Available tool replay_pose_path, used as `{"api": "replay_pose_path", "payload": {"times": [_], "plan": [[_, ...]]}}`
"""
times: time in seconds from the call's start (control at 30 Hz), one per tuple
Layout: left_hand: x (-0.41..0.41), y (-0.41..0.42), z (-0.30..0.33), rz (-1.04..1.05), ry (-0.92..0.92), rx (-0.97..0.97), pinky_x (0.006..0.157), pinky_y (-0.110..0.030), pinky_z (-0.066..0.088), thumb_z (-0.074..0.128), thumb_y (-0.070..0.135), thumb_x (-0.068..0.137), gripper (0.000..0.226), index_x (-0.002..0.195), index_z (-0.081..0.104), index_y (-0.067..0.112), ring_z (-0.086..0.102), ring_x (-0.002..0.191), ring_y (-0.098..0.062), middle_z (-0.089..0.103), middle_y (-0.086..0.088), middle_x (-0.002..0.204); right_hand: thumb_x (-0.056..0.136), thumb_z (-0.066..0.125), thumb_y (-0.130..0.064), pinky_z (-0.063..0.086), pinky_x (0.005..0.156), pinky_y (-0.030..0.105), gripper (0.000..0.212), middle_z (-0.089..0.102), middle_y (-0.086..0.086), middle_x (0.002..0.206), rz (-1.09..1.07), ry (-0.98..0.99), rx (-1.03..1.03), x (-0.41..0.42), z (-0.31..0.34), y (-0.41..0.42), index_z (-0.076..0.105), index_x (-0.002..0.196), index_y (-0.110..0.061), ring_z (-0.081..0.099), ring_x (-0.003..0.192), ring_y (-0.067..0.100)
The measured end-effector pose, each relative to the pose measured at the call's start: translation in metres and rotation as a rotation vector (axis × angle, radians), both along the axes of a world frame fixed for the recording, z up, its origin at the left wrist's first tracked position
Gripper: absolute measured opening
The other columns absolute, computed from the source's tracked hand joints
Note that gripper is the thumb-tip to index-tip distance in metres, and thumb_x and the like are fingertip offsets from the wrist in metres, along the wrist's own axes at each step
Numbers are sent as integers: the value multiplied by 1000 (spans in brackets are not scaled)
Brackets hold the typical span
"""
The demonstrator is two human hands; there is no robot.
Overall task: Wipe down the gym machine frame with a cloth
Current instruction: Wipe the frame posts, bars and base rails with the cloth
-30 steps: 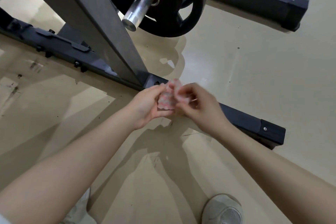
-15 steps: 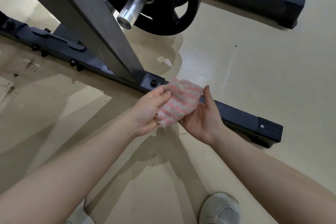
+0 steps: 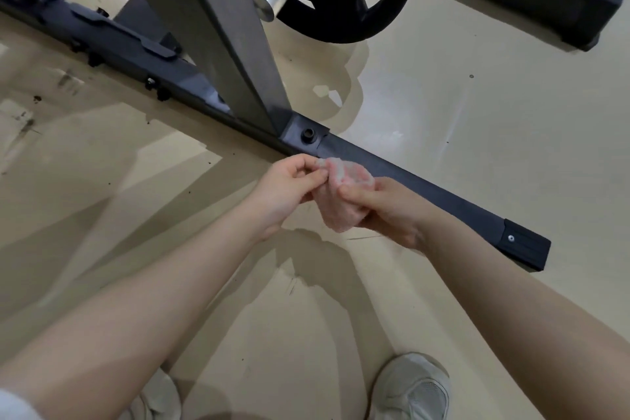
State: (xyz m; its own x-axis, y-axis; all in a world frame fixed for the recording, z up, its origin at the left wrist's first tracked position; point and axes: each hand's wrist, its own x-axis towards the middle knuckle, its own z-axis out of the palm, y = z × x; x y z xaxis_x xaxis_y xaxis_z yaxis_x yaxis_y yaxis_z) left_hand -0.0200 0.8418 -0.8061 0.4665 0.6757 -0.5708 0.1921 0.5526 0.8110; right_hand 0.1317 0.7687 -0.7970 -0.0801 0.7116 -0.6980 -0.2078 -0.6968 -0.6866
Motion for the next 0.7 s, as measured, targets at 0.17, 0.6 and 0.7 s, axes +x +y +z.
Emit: {"api": "replay_pose_path", "payload": {"times": [0.17, 0.6, 0.7], "plan": [[0, 0, 1, 216, -57, -138, 63, -21, 56, 50, 1, 94, 10, 95, 55, 9, 64, 75, -13, 65, -7, 85, 86, 70, -22, 50, 82, 22, 32, 67, 0, 109, -41, -197, 143, -5, -14, -7, 58, 114, -11, 64, 100, 11], [-42, 42, -44, -949, 711, 1433, 91, -41, 48, 30, -4, 75, 56, 123, 59, 0, 57, 116, -34, 57, -19, 130, 71, 80, -18, 44, 79, 35, 19, 71, 5, 92, 1157, -1777, 1382, 37, -96, 29, 73, 89, -17, 59, 98, 23], [-39, 40, -53, -1020, 737, 1467, 102, -41, 39, 26, -3, 80, 58, 132, 52, 3, 49, 125, -35, 49, -19, 138, 97, 46, -1, 48, 92, 35, 21, 61, 19, 104, 1215, -1924, 1411, 60, -116, 19, 56, 115, -3, 56, 108, 26]]}}
